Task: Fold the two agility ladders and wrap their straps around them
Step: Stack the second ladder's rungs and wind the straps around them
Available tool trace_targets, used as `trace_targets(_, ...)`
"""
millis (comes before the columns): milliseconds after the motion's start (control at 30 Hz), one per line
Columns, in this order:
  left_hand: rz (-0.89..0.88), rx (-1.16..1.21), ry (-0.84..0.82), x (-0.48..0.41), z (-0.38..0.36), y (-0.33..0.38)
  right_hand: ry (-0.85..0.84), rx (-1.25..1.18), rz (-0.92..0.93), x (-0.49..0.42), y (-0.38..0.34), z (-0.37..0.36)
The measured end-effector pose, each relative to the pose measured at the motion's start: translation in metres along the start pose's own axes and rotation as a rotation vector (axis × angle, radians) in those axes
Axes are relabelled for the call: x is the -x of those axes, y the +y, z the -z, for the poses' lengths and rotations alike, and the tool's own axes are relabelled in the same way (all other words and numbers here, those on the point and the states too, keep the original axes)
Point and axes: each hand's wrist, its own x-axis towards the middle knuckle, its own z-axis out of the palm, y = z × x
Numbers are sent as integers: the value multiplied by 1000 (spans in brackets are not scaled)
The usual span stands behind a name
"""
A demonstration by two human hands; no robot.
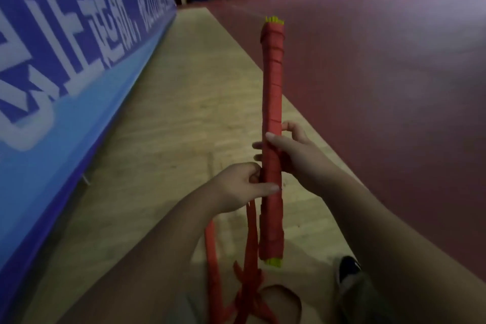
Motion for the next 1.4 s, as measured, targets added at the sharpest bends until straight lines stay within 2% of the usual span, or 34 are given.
trace_targets(100, 3, 123, -65, -12, -15, -36, -44, -40, -31, -1, 31, 15)
trace_targets(233, 42, 141, -154, -26, -31, -62, -142, 22, -87, -10, 51, 28)
trace_targets(400, 50, 109, -220, -51, -26, -69, -104, 69, -78, -31, 49, 30)
trace_targets(567, 57, -52, -265, -67, -27, -87, 11, 83, -148, -44, 72, 22)
trace_targets(700, 84, -134, -250, -68, -26, -93, 82, 142, -174, -46, 80, 16)
trace_targets(1033, 113, -32, -257, -55, -24, -95, 85, 212, -177, -38, 85, 15)
trace_targets(1267, 128, -214, -158, -54, -29, -94, 105, 316, -167, -37, 87, 16)
trace_targets(1400, 129, -231, -183, -57, -28, -93, 111, 362, -157, -39, 90, 18)
